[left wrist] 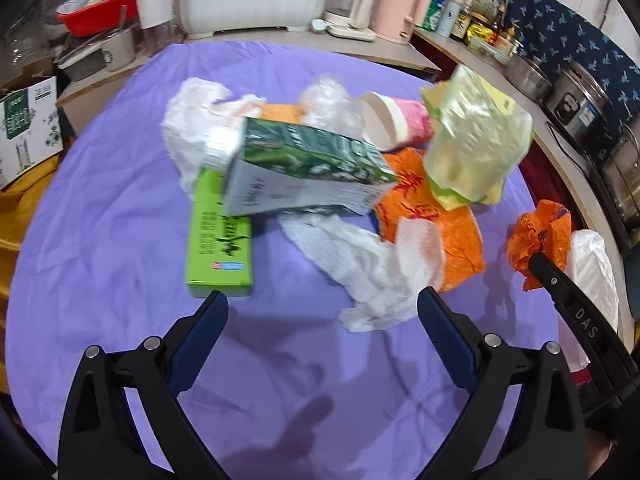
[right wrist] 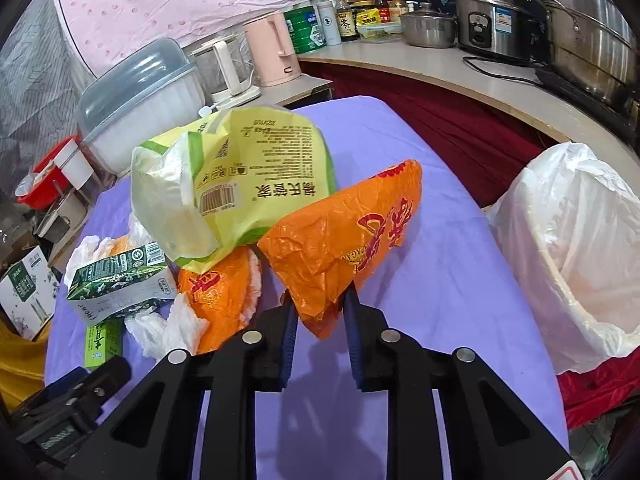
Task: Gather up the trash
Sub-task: 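Grasp the orange printed bag with the right gripper while the left gripper grasps the white tissue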
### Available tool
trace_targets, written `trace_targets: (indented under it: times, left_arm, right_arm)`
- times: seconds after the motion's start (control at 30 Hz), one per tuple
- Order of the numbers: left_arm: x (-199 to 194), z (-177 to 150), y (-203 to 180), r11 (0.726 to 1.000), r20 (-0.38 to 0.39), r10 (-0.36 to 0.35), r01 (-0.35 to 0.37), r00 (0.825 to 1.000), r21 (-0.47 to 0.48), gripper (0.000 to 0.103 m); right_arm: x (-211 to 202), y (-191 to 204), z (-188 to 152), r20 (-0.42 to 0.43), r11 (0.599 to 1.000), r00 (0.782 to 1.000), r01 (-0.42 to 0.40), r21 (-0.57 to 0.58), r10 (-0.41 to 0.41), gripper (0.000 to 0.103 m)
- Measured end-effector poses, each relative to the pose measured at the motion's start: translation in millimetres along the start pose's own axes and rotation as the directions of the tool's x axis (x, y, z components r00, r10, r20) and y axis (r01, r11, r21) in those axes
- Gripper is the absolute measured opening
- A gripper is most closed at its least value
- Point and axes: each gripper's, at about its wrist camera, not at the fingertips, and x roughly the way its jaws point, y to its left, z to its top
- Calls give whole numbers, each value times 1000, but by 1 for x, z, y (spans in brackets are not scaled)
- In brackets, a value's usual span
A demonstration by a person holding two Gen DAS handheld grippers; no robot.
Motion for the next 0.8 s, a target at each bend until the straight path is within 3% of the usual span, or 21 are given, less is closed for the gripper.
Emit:
trace_targets:
  times: [0.13, 0.27, 0.33, 0.53, 0.6, 0.7, 0.8]
  left_arm:
    - [14, -4, -14, 1000, -22, -27, 27, 999, 10, 91]
    - [32, -4, -22, 999, -38, -3, 4, 999, 36, 91]
    - [36, -5, -25, 999, -45, 2, 0, 999, 40, 86]
    - [40, -7, -26, 998, -68, -25, 29, 997, 50, 51]
    - [40, -7, -27, 998, -78, -34, 39, 996, 59, 28]
    - [34, -9, -28, 997, -80, -34, 39, 996, 67, 15]
    - [24, -9, -26, 997, -72, -54, 58, 996, 59, 10]
  right_arm:
    - [-6, -9, 0, 5, 1000, 1000, -1, 10, 1, 19]
    - [-10, -16, -1, 2, 1000, 1000, -3, 14, 3, 19]
    - [-12, -18, -2, 3, 1000, 1000, -4, 15, 4, 19]
    - [-15, -24, -5, 0, 1000, 1000, -13, 19, 13, 19]
    - [-17, -25, -5, 1, 1000, 1000, -19, 18, 19, 19]
    - [-23, -25, -6, 7, 1000, 1000, -26, 14, 26, 19]
    - [-29, -25, -7, 14, 999, 999, -37, 12, 37, 19]
